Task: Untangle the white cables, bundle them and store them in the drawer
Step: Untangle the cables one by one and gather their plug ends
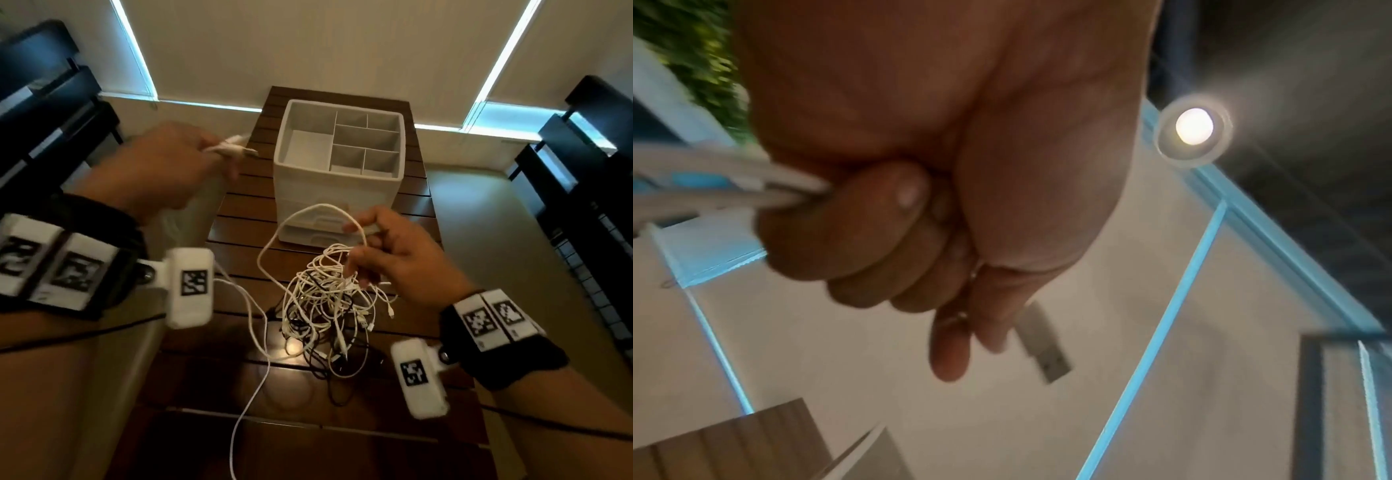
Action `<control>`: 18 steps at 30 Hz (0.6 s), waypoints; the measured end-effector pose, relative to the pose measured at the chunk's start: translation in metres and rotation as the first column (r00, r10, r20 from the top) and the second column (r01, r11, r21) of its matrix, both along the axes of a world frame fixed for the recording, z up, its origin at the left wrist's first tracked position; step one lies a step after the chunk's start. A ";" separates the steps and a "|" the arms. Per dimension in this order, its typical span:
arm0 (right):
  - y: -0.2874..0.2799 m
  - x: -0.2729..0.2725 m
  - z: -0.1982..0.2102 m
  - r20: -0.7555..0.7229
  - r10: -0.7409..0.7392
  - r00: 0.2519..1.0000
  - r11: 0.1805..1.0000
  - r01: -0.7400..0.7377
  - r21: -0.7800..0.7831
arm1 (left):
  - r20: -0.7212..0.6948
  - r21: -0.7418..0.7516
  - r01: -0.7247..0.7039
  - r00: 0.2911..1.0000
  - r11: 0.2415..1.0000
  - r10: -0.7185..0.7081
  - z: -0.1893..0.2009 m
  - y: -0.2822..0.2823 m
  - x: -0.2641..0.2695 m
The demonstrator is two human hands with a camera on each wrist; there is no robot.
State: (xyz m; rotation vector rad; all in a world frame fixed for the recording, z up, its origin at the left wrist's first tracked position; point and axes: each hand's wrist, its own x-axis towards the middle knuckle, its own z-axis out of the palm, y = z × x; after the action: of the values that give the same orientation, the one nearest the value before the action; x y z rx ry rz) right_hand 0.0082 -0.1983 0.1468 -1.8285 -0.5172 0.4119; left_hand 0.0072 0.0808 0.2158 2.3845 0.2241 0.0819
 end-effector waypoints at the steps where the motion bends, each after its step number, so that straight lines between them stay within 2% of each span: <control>1: -0.004 -0.008 -0.010 -0.089 0.024 0.996 1.000 -0.024 -0.009 | -0.073 -0.151 -0.054 0.996 0.987 0.043 0.003 0.011 0.000; 2: -0.005 -0.017 -0.023 -0.153 0.064 0.986 0.994 -0.077 -0.083 | -0.150 -0.295 -0.105 0.987 0.950 0.062 0.006 0.019 0.000; 3: -0.006 -0.024 -0.036 -0.187 0.133 0.973 0.957 -0.176 -0.233 | -0.219 -0.392 -0.142 0.974 0.909 0.057 0.005 0.023 0.000; 4: -0.007 -0.030 -0.049 -0.216 0.235 0.948 0.853 -0.308 -0.422 | -0.284 -0.425 -0.158 0.958 0.891 0.034 0.002 0.023 0.000; 5: -0.009 -0.033 -0.061 -0.243 0.329 0.912 0.701 -0.409 -0.584 | -0.346 -0.417 -0.154 0.938 0.896 0.000 -0.005 0.019 -0.001; 6: -0.010 -0.033 -0.070 -0.245 0.375 0.894 0.577 -0.432 -0.693 | -0.409 -0.397 -0.143 0.912 0.906 -0.035 -0.014 0.012 -0.003; 7: -0.010 -0.030 -0.073 -0.193 0.366 0.910 0.561 -0.381 -0.735 | -0.467 -0.387 -0.137 0.882 0.912 -0.066 -0.025 0.005 -0.005; 9: -0.009 -0.014 -0.064 0.016 0.179 0.984 0.726 -0.121 -0.677 | -0.546 -0.404 -0.121 0.827 0.907 -0.133 -0.051 -0.012 -0.007; 10: -0.007 -0.002 -0.060 0.143 0.043 0.989 0.792 0.053 -0.608 | -0.561 -0.426 -0.110 0.811 0.898 -0.166 -0.064 -0.020 -0.008; 11: -0.005 0.013 -0.059 0.230 -0.061 0.971 0.803 0.185 -0.566 | -0.556 -0.453 -0.095 0.807 0.886 -0.198 -0.076 -0.028 -0.007; 12: -0.003 0.029 -0.061 0.268 -0.117 0.956 0.775 0.257 -0.577 | -0.537 -0.478 -0.075 0.814 0.875 -0.223 -0.087 -0.035 -0.005; 14: 0.002 0.054 -0.070 0.245 -0.112 0.963 0.651 0.257 -0.714 | -0.471 -0.498 -0.044 0.852 0.866 -0.228 -0.102 -0.049 0.001; 15: 0.004 0.062 -0.077 0.194 -0.110 0.975 0.600 0.221 -0.769 | -0.437 -0.488 -0.046 0.877 0.872 -0.199 -0.108 -0.056 0.004; 18: 0.015 0.067 -0.097 -0.064 -0.037 0.997 0.458 -0.040 -0.888 | -0.365 -0.460 -0.086 0.926 0.884 -0.100 -0.120 -0.071 0.006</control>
State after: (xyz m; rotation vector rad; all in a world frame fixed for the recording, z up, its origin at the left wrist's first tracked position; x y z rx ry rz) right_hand 0.0750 -0.1829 0.0502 -2.8322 -0.2271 0.8744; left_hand 0.0136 0.0100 0.0959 1.8919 0.3713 -0.4033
